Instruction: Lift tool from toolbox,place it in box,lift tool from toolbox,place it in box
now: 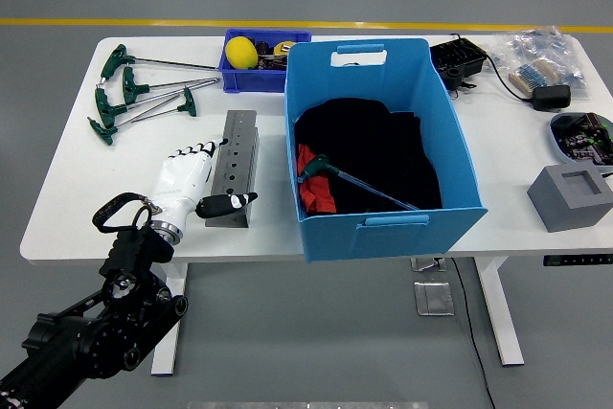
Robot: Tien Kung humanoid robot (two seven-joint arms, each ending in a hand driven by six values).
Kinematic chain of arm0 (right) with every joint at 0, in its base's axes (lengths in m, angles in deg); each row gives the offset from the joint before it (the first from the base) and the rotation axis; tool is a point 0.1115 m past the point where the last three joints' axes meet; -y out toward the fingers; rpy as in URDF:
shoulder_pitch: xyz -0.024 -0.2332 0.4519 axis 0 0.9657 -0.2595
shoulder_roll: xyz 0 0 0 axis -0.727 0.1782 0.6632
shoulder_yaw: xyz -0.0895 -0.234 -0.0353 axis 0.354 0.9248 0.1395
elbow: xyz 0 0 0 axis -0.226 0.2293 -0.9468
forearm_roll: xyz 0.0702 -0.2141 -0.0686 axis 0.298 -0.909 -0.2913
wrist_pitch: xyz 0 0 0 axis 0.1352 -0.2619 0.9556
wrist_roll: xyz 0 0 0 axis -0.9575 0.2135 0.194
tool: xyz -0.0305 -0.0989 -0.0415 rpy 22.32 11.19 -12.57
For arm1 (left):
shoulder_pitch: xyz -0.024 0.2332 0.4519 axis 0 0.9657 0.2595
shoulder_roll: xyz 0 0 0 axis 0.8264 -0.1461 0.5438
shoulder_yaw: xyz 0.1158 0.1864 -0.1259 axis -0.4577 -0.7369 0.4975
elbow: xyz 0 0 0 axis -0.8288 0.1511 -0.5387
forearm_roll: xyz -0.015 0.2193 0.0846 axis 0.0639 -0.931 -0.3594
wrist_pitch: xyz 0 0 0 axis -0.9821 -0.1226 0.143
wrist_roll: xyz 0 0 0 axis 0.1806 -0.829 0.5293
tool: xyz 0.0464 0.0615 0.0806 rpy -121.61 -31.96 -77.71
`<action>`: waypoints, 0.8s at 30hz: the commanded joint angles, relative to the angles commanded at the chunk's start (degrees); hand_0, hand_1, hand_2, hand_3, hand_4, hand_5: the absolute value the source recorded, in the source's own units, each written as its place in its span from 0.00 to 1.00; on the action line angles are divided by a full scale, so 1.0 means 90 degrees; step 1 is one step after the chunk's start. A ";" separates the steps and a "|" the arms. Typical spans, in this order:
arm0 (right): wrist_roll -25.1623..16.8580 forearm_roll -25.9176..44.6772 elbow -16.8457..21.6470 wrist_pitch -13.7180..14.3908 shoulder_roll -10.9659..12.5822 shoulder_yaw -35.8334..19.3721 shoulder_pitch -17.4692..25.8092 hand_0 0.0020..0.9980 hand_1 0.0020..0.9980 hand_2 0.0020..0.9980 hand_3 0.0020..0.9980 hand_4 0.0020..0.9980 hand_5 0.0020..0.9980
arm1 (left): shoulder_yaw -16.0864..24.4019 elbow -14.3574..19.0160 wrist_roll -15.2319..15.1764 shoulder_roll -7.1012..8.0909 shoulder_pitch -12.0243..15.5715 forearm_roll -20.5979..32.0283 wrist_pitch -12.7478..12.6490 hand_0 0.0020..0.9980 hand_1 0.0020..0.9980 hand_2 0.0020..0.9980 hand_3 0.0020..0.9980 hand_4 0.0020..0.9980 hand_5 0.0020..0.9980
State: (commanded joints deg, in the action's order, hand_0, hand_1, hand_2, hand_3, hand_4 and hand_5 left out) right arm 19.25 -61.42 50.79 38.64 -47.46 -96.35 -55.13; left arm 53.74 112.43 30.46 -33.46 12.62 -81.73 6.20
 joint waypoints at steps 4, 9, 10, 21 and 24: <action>0.0001 -0.0002 0.0004 -0.0005 0.0005 0.0009 -0.0003 0.65 0.60 0.67 0.53 0.78 0.59 | -0.0171 -0.0247 0.0014 -0.0076 -0.0144 0.0061 -0.0115 0.80 0.88 0.95 0.95 1.00 0.53; 0.0011 -0.0020 0.0009 -0.0005 0.0003 -0.0002 0.0008 0.65 0.60 0.67 0.53 0.78 0.59 | -0.0306 -0.0492 0.0054 -0.0178 -0.0255 0.0038 -0.0257 0.86 0.94 0.99 0.97 1.00 0.53; 0.0014 -0.0030 0.0009 -0.0006 0.0003 -0.0007 0.0010 0.65 0.60 0.67 0.53 0.78 0.59 | -0.0341 -0.0527 0.0062 -0.0190 -0.0273 0.0032 -0.0290 0.86 0.94 0.99 0.97 1.00 0.53; 0.0027 -0.0073 0.0016 -0.0013 0.0002 -0.0031 0.0028 0.65 0.60 0.67 0.53 0.78 0.59 | -0.0524 -0.0795 0.0228 -0.0152 -0.0409 -0.0190 -0.0601 0.87 0.94 0.99 0.98 1.00 0.41; 0.0031 -0.0082 0.0018 -0.0014 0.0001 -0.0040 0.0036 0.65 0.60 0.67 0.53 0.78 0.59 | -0.0435 -0.0806 0.0254 -0.0128 -0.0393 -0.0282 -0.0599 0.87 0.94 0.99 0.98 1.00 0.41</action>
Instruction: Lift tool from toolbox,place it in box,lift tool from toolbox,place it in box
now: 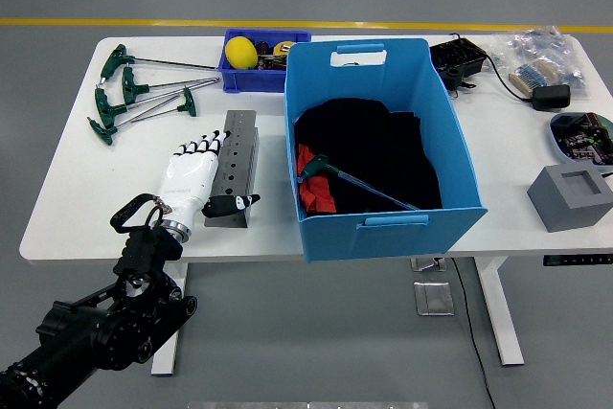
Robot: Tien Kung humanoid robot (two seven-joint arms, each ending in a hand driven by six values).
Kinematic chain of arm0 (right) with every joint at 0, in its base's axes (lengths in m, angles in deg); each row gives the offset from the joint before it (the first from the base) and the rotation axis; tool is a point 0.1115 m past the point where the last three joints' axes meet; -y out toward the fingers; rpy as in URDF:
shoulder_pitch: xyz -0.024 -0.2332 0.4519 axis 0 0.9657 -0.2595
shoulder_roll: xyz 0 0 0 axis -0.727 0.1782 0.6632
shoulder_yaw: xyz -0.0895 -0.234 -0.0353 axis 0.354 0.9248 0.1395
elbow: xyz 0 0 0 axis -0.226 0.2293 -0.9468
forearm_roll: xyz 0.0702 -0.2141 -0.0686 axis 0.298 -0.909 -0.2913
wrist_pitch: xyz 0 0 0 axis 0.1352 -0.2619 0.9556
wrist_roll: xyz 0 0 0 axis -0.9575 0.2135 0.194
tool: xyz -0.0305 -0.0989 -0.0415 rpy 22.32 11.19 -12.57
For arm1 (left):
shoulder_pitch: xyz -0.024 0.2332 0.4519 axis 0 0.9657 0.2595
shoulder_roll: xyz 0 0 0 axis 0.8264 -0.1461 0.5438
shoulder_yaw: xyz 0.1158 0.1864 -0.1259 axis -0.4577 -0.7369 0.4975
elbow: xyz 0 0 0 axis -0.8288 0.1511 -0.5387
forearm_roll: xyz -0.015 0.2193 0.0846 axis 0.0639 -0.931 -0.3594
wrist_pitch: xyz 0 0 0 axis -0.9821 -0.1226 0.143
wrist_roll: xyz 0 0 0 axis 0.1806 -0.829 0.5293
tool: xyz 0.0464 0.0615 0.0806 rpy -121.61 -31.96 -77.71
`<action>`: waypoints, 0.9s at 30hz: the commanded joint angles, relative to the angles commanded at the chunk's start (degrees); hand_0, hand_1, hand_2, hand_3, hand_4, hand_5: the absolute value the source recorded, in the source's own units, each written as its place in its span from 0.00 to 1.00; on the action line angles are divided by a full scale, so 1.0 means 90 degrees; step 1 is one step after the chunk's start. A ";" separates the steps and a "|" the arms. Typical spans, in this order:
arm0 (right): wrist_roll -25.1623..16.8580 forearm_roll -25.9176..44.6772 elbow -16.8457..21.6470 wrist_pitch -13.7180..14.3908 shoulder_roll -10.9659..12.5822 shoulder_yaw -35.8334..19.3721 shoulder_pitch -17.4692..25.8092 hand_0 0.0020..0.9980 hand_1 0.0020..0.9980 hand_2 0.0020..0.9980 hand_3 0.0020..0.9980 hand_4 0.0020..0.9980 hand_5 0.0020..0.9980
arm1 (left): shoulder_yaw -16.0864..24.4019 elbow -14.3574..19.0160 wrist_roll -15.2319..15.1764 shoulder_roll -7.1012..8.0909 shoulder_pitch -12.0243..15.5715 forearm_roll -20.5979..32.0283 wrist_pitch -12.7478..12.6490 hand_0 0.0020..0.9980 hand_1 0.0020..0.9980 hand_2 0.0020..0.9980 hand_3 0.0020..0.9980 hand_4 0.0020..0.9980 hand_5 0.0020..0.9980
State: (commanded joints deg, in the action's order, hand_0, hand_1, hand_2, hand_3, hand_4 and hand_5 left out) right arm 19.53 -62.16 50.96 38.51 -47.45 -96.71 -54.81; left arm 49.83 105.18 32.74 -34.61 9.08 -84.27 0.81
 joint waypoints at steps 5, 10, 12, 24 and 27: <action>-0.0001 -0.0003 -0.0001 0.0001 -0.0003 -0.0003 -0.0005 0.65 0.60 0.67 0.53 0.78 0.59 | 0.0133 -0.0045 0.0015 0.0053 0.0007 -0.0119 0.0066 0.87 0.94 0.99 0.97 1.00 0.37; -0.0008 0.0035 -0.0002 0.0004 -0.0002 0.0020 -0.0017 0.65 0.60 0.67 0.53 0.78 0.59 | 0.0264 -0.0093 0.0023 0.0088 0.0016 -0.0184 0.0081 0.87 0.94 0.98 0.97 1.00 0.34; -0.0012 0.0058 -0.0004 0.0009 -0.0001 0.0033 -0.0020 0.65 0.60 0.67 0.53 0.78 0.59 | 0.0316 -0.0093 0.0028 0.0109 0.0029 -0.0184 0.0083 0.87 0.94 0.98 0.97 1.00 0.34; -0.0024 0.0082 -0.0014 0.0022 -0.0011 0.0035 -0.0026 0.65 0.60 0.67 0.53 0.78 0.59 | 0.0733 -0.0092 0.0135 0.0232 0.0143 -0.0184 0.0081 0.87 0.93 0.98 0.97 0.90 0.24; -0.0024 0.0082 -0.0015 0.0021 -0.0017 0.0034 -0.0022 0.65 0.60 0.67 0.53 0.78 0.59 | 0.0864 -0.0107 0.0189 0.0252 0.0153 -0.0184 0.0028 0.87 0.93 0.98 0.97 0.90 0.24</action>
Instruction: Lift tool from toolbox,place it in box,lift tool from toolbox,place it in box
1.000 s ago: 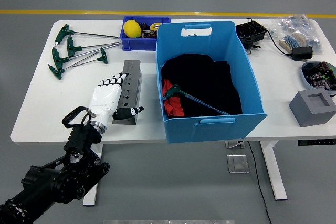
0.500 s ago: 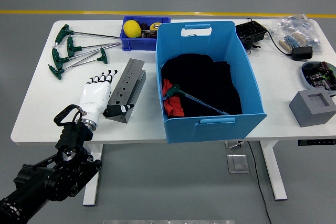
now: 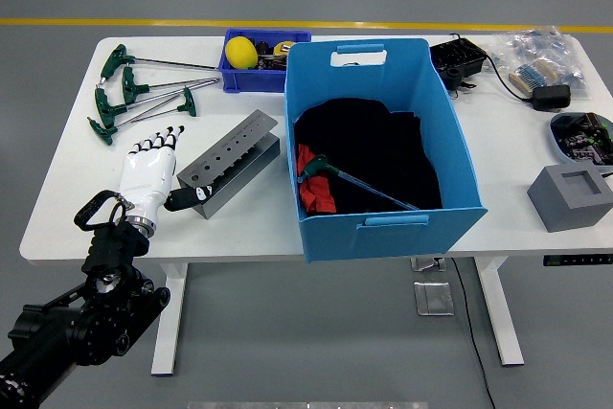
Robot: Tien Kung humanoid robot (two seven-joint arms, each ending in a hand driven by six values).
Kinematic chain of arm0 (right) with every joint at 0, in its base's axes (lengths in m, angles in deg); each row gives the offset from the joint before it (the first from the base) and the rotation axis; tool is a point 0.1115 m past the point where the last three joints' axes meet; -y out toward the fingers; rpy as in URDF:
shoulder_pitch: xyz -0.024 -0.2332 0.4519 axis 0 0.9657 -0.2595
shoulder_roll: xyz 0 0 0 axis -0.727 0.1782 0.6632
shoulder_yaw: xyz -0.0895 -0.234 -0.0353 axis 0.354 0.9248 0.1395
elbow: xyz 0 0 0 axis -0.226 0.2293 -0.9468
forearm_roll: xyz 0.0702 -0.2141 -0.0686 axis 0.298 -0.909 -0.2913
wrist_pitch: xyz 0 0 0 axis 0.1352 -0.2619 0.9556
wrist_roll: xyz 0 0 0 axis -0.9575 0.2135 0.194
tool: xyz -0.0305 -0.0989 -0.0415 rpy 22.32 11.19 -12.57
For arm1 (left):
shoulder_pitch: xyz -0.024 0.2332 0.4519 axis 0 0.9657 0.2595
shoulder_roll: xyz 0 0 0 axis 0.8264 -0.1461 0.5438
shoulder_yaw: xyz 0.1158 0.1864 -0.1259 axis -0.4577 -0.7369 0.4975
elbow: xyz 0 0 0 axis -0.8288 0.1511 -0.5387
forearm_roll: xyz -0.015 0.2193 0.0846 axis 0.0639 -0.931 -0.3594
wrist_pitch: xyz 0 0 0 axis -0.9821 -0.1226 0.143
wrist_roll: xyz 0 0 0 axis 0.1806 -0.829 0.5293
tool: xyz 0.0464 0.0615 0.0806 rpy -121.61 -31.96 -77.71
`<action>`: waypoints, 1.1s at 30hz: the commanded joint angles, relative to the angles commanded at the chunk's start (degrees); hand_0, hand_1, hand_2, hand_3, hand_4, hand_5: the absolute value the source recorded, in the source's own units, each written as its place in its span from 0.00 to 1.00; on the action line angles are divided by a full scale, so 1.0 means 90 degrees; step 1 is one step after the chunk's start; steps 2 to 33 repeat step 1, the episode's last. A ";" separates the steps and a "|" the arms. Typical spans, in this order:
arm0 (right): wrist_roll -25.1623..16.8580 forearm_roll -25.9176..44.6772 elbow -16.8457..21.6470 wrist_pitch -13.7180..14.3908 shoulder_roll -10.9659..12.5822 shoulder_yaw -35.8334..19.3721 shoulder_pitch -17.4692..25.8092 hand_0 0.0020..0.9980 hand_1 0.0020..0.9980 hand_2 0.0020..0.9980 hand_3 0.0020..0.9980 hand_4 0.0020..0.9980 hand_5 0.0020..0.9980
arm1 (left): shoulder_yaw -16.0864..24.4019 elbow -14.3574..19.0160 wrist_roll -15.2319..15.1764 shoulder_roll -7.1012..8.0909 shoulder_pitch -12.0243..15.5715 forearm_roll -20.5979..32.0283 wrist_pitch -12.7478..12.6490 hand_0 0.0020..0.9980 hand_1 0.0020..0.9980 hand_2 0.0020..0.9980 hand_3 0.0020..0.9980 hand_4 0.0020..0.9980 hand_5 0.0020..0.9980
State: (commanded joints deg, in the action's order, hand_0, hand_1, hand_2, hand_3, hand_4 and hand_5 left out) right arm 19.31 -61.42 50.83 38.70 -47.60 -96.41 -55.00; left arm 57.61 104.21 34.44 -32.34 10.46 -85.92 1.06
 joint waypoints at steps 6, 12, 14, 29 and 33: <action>0.0000 0.0004 0.0000 0.0001 -0.0001 0.0001 0.0001 0.65 0.60 0.67 0.53 0.78 0.59 | 0.0035 -0.0005 0.0018 0.0008 0.0000 0.0000 -0.0017 0.87 0.93 0.98 0.97 0.90 0.24; 0.0000 0.0004 0.0000 0.0001 -0.0001 0.0001 0.0001 0.65 0.60 0.67 0.53 0.78 0.59 | 0.0035 -0.0005 0.0018 0.0008 0.0000 0.0000 -0.0017 0.87 0.93 0.98 0.97 0.90 0.24; 0.0000 0.0004 0.0000 0.0001 -0.0001 0.0001 0.0001 0.65 0.60 0.67 0.53 0.78 0.59 | 0.0035 -0.0005 0.0018 0.0008 0.0000 0.0000 -0.0017 0.87 0.93 0.98 0.97 0.90 0.24; 0.0000 0.0004 0.0000 0.0001 -0.0001 0.0001 0.0001 0.65 0.60 0.67 0.53 0.78 0.59 | 0.0035 -0.0005 0.0018 0.0008 0.0000 0.0000 -0.0017 0.87 0.93 0.98 0.97 0.90 0.24; 0.0000 0.0004 0.0000 0.0001 -0.0001 0.0001 0.0001 0.65 0.60 0.67 0.53 0.78 0.59 | 0.0035 -0.0005 0.0018 0.0008 0.0000 0.0000 -0.0017 0.87 0.93 0.98 0.97 0.90 0.24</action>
